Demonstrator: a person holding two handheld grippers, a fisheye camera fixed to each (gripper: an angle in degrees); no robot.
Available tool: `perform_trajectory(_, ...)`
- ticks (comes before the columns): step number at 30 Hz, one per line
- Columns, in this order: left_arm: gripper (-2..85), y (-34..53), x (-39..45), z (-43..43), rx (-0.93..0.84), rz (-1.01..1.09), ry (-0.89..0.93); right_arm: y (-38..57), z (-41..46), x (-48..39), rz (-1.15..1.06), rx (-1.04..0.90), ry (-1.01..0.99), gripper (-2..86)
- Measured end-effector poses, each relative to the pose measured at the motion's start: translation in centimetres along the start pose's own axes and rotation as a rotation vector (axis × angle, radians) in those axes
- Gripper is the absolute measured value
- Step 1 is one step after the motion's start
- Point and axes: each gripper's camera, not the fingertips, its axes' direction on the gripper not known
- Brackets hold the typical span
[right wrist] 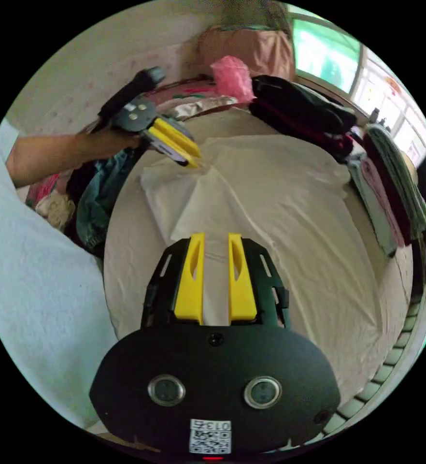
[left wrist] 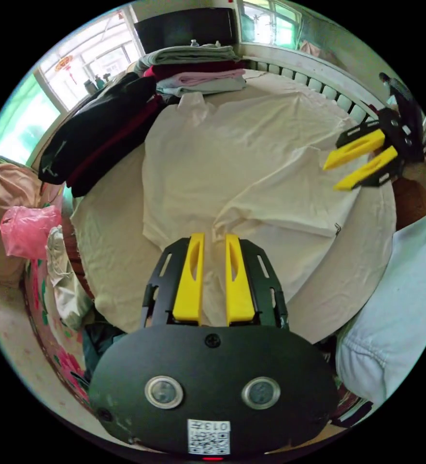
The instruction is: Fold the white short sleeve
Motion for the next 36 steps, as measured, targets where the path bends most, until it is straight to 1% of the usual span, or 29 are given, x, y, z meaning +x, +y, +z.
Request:
perform_trajectory(2, 6.8, 0.1, -0.2, 0.5, -0.007, -0.013, 0.080, -1.2, 1.3, -2.6, -0.104, -0.017, 0.010, 7.9)
perform_trajectory(4, 6.2, 0.0, -0.1, 0.6, -0.016, -0.019, 0.072, -2.1, 2.2, -4.3, -0.148, -0.026, -0.018, 7.4)
perform_trajectory(8, 2.5, -0.1, 0.5, 0.9, -0.042, 0.023, 0.055, -3.2, 4.2, -5.2, -0.166, -0.104, 0.048, 2.2)
perform_trajectory(12, 1.1, 0.5, 1.2, 0.4, -0.027, 0.078, -0.008, -2.2, 2.2, -3.8, -0.156, -0.052, 0.081, 1.0)
perform_trajectory(16, 0.8, 1.6, 2.3, 0.4, 0.007, 0.153, -0.044, 0.0, 0.8, -4.0, -0.241, -0.004, 0.119, 0.8)
perform_trajectory(18, 0.9, 1.8, 2.4, 0.7, 0.015, 0.179, -0.026, 1.1, 2.0, -5.1, -0.329, -0.060, 0.140, 1.1)
perform_trajectory(21, 1.2, 2.0, 1.9, 0.7, -0.004, 0.185, 0.013, 1.8, 3.2, -5.7, -0.350, -0.131, 0.116, 1.7)
perform_trajectory(22, 1.2, 2.2, 1.3, 0.3, -0.012, 0.175, 0.026, 2.0, 2.9, -5.7, -0.341, -0.123, 0.111, 1.7)
perform_trajectory(25, 1.0, 3.7, 0.0, -1.0, -0.028, 0.135, -0.032, 3.4, 0.7, -4.5, -0.238, -0.050, 0.117, 1.5)
perform_trajectory(27, 0.7, 3.9, -0.3, -2.1, -0.005, 0.102, -0.072, 4.4, -0.8, -1.9, -0.071, 0.011, 0.168, 0.9)
perform_trajectory(28, 0.6, 3.5, -0.2, -2.7, 0.029, 0.078, -0.072, 4.6, -0.9, -1.0, -0.022, 0.016, 0.191, 0.7)
perform_trajectory(30, 0.4, 2.1, 0.8, -3.0, 0.097, 0.071, -0.012, 5.0, -0.5, 2.6, 0.183, -0.011, 0.249, 0.3)
perform_trajectory(31, 0.2, 0.9, 2.1, -2.5, 0.112, 0.098, 0.021, 5.0, -0.3, 3.5, 0.228, -0.020, 0.244, 0.2)
perform_trajectory(33, 0.0, -0.9, 4.4, -1.5, 0.099, 0.155, 0.027, 5.3, 0.6, 6.3, 0.342, -0.050, 0.211, 0.1)
perform_trajectory(36, -0.2, -2.8, 7.3, 0.5, 0.057, 0.238, 0.055, 5.4, 1.4, 7.9, 0.360, -0.058, 0.133, 0.0)
